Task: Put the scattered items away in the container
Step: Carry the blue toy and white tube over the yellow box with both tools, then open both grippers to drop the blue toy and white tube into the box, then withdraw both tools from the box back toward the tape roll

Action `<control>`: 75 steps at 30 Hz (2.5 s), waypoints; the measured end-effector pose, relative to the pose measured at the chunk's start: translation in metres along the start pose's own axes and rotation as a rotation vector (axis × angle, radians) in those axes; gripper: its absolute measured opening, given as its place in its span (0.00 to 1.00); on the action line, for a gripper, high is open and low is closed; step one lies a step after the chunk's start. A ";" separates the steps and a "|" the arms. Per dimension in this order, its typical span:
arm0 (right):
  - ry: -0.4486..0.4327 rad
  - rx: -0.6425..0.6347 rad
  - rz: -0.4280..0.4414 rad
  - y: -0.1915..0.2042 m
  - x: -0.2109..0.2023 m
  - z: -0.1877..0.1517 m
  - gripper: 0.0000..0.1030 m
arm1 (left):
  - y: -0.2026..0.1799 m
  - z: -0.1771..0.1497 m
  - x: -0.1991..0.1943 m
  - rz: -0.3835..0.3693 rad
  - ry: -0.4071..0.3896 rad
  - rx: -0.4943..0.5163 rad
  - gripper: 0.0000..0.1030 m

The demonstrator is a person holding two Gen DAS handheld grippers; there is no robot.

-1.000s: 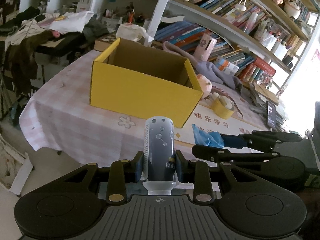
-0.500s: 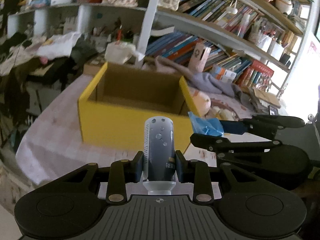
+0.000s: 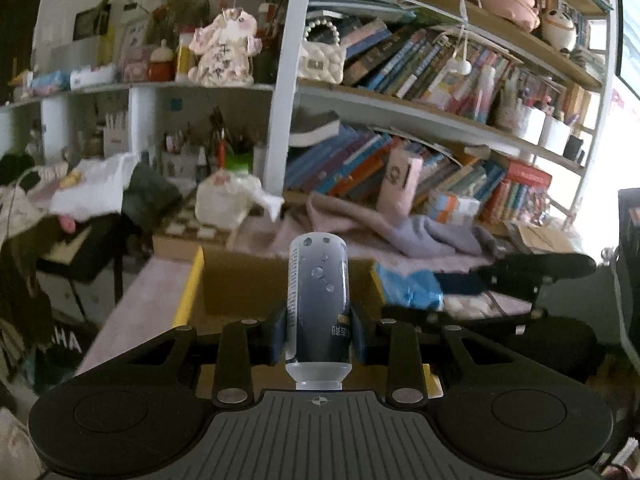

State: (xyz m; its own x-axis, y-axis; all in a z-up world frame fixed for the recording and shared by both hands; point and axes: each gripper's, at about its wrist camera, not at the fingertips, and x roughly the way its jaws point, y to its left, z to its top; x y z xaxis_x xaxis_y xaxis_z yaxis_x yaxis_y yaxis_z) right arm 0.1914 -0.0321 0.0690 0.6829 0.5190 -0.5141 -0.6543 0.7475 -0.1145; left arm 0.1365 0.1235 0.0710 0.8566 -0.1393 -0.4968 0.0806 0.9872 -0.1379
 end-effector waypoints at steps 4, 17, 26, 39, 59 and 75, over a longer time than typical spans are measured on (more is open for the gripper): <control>0.042 -0.031 0.017 -0.008 0.034 0.006 0.39 | 0.006 0.012 0.033 0.006 0.028 0.025 0.30; 0.350 -0.202 0.053 -0.017 0.144 -0.013 0.40 | 0.020 -0.011 0.137 0.003 0.272 0.033 0.30; 0.414 -0.302 0.049 -0.013 0.158 -0.024 0.43 | 0.021 -0.022 0.154 -0.012 0.342 0.011 0.30; 0.312 -0.233 0.062 -0.014 0.129 -0.013 0.64 | 0.019 -0.005 0.120 0.001 0.220 0.023 0.65; 0.012 -0.061 -0.104 -0.002 -0.009 -0.001 0.75 | 0.001 0.002 -0.003 0.028 -0.007 -0.001 0.82; -0.089 0.082 -0.223 0.013 -0.087 -0.037 0.80 | 0.000 -0.030 -0.068 0.082 -0.053 -0.083 0.83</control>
State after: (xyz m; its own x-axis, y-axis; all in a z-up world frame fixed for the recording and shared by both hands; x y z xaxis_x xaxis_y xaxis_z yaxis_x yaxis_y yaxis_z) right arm 0.1115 -0.0828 0.0812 0.8358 0.3693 -0.4063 -0.4580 0.8770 -0.1451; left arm 0.0629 0.1311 0.0794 0.8847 -0.0522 -0.4632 -0.0312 0.9849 -0.1704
